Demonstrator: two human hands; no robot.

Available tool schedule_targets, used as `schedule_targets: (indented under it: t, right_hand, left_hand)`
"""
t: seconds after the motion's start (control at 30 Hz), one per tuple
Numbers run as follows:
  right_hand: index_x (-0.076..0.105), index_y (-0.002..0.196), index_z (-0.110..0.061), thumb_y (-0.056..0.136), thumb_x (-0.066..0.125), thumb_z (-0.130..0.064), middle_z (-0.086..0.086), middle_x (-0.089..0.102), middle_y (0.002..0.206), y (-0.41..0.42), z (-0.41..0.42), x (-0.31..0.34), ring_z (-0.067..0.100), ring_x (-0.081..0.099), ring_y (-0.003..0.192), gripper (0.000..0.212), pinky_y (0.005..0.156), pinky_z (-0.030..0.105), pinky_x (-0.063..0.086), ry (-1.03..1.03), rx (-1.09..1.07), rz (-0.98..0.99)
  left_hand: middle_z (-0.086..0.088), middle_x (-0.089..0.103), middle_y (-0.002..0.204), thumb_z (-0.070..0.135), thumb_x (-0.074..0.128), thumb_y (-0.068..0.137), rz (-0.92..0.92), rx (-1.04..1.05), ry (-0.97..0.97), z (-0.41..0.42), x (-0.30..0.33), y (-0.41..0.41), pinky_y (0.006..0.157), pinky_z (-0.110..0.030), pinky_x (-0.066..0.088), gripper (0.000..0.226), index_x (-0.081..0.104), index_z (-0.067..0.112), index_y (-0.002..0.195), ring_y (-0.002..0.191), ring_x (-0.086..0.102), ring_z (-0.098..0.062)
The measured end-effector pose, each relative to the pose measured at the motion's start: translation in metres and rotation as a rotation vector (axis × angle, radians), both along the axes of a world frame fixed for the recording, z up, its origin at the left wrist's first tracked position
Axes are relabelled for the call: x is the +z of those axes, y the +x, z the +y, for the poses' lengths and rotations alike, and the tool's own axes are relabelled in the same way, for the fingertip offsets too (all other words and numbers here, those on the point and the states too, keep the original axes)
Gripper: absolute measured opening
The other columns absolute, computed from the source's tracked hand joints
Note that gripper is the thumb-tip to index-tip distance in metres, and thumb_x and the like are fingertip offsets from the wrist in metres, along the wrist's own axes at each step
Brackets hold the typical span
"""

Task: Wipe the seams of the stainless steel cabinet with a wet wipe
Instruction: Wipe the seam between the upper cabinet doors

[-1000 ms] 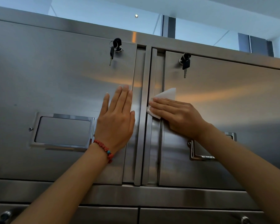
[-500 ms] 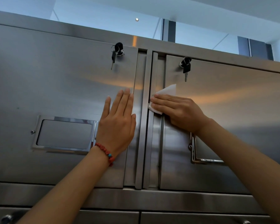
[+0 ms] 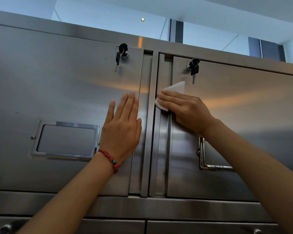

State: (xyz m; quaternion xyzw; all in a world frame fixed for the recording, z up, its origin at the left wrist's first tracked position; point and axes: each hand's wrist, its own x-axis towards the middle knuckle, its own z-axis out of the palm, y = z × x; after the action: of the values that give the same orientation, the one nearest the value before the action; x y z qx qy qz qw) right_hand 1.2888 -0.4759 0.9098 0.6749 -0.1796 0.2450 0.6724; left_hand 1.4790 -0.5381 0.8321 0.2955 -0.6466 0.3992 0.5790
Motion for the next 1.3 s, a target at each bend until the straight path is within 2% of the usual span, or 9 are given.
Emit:
schedule_targets:
  t: [0.1,0.27,0.37,0.47,0.57,0.7,0.87,1.13,1.3]
  right_hand:
    - [0.069,0.108,0.003,0.083,0.059,0.008,0.018,0.066,0.114,0.0,-0.002,-0.008,0.033,0.062,0.108,0.028,0.082,0.047,0.056,0.012,0.0,-0.024]
    - [0.069,0.108,0.002,0.093,0.045,-0.007,0.018,0.066,0.113,0.001,0.001,-0.011,0.033,0.062,0.107,0.03,0.082,0.047,0.056,0.028,0.002,-0.025]
    - [0.069,0.108,0.003,0.084,0.056,0.009,0.018,0.065,0.114,0.004,-0.001,-0.002,0.034,0.062,0.108,0.028,0.081,0.048,0.056,0.011,-0.004,-0.081]
    - [0.068,0.109,0.003,0.08,0.061,0.01,0.019,0.066,0.114,0.006,-0.001,-0.002,0.034,0.062,0.108,0.03,0.083,0.048,0.055,0.005,-0.005,-0.085]
    - [0.069,0.108,0.003,0.084,0.06,0.007,0.018,0.066,0.114,0.003,-0.002,-0.009,0.033,0.062,0.108,0.027,0.084,0.046,0.055,0.002,-0.003,-0.049]
    - [0.069,0.108,0.003,0.09,0.048,0.0,0.018,0.066,0.113,0.0,0.0,-0.006,0.033,0.063,0.107,0.028,0.083,0.046,0.056,-0.011,-0.017,0.023]
    - [0.068,0.109,0.003,0.084,0.057,0.008,0.019,0.065,0.115,0.0,-0.002,-0.004,0.034,0.061,0.109,0.028,0.084,0.046,0.055,-0.023,-0.027,0.004]
    - [0.068,0.11,0.003,0.087,0.058,0.002,0.02,0.064,0.116,-0.005,0.002,-0.002,0.033,0.061,0.109,0.025,0.084,0.046,0.055,0.016,-0.056,0.089]
    - [0.068,0.11,0.003,0.08,0.069,0.004,0.019,0.064,0.116,-0.004,0.0,-0.006,0.033,0.061,0.109,0.03,0.085,0.046,0.055,0.03,-0.039,0.058]
  left_hand:
    - [-0.018,0.029,0.148,0.028,0.022,0.094,0.0,0.0,0.002,0.001,0.0,0.0,0.112,-0.052,0.023,0.056,0.032,-0.001,0.141,0.139,0.026,-0.031]
    - [-0.018,0.028,0.149,0.028,0.021,0.094,0.0,0.003,0.002,0.0,0.0,0.0,0.112,-0.052,0.023,0.056,0.031,0.0,0.141,0.139,0.025,-0.03]
    - [-0.018,0.029,0.149,0.028,0.021,0.094,0.002,0.007,-0.003,-0.001,0.0,0.0,0.112,-0.052,0.023,0.056,0.032,-0.001,0.141,0.139,0.026,-0.03]
    - [-0.018,0.03,0.148,0.028,0.022,0.094,0.0,0.008,-0.005,-0.001,0.0,-0.001,0.112,-0.052,0.024,0.056,0.033,-0.001,0.141,0.138,0.026,-0.031]
    - [-0.019,0.03,0.148,0.028,0.022,0.094,0.0,0.009,-0.008,-0.002,0.0,0.0,0.112,-0.052,0.024,0.056,0.033,-0.001,0.141,0.138,0.026,-0.031]
    - [-0.018,0.029,0.148,0.029,0.022,0.094,0.001,0.012,-0.009,-0.003,0.0,0.0,0.112,-0.052,0.023,0.056,0.032,0.0,0.141,0.139,0.026,-0.03]
    - [-0.019,0.03,0.148,0.029,0.023,0.094,0.002,0.012,-0.022,-0.003,0.0,-0.001,0.112,-0.052,0.024,0.056,0.033,-0.001,0.14,0.138,0.028,-0.031]
    - [-0.019,0.031,0.147,0.028,0.024,0.094,0.003,0.014,-0.028,-0.002,0.0,-0.001,0.11,-0.053,0.027,0.056,0.034,-0.002,0.14,0.137,0.029,-0.032]
    - [-0.019,0.031,0.147,0.027,0.024,0.094,0.006,0.019,-0.033,-0.001,0.001,0.0,0.11,-0.053,0.026,0.056,0.035,-0.002,0.14,0.137,0.029,-0.032]
